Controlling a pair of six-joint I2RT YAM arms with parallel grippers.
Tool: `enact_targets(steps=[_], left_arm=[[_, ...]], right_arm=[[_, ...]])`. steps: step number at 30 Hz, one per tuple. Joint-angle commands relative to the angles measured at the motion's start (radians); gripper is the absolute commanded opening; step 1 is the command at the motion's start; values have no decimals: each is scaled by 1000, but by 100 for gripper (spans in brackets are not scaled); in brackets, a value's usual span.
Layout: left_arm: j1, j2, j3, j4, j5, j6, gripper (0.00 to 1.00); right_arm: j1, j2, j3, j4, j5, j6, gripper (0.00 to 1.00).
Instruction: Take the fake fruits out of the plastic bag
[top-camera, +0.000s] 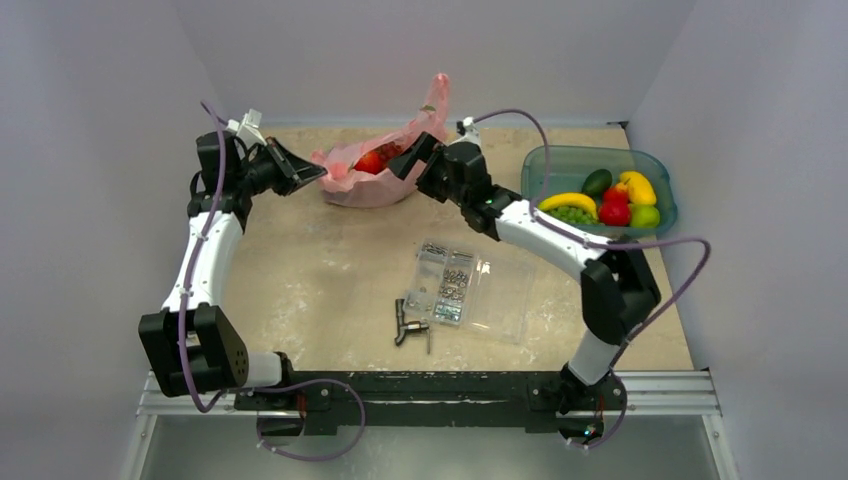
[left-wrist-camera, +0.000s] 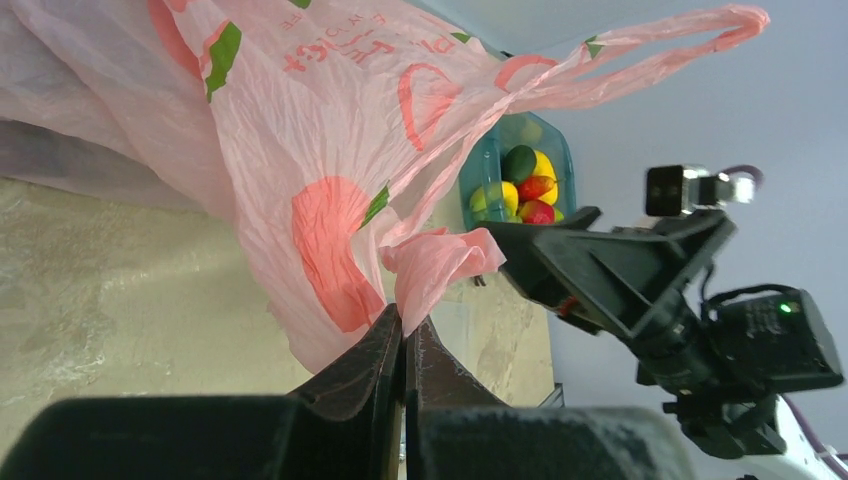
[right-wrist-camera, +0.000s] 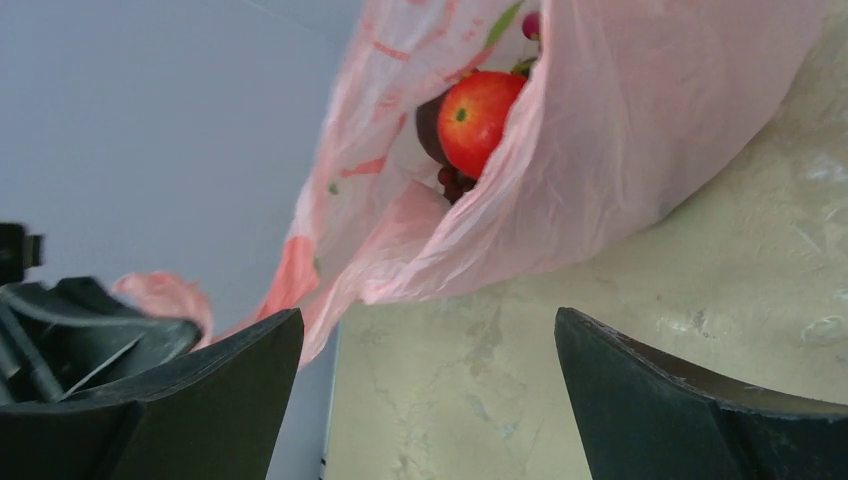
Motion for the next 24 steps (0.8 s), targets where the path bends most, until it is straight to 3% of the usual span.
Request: enact_targets(steps=[1, 6, 10, 12, 15, 18, 20, 23, 24], left_arm=[[-16, -37, -14, 10, -6, 50, 0], [-18, -39, -12, -2, -19, 62, 0], [-25, -39, -12, -2, -17, 70, 0], [-24, -36, -10, -11, -25, 82, 0], [-24, -38, 24, -92, -80, 152, 2], [-26, -67, 40, -133, -103, 218, 25], [-42, -119, 11, -98, -149, 248, 45], [-129, -219, 7, -122, -306, 361, 59], [-168, -242, 6, -123, -374, 387, 70]], right_arm=[[7, 139, 114, 105, 21, 114, 99], [9, 235, 178, 90, 82, 160, 94], [9, 307, 260, 49, 84, 104, 86], [10, 310, 242, 55, 65, 78, 75], [23, 270, 132, 108, 23, 48, 36], [29, 252, 3, 243, -115, -11, 3], [29, 245, -57, 319, -180, -35, 0], [29, 218, -103, 352, -201, -77, 0], [29, 206, -115, 359, -204, -84, 0]])
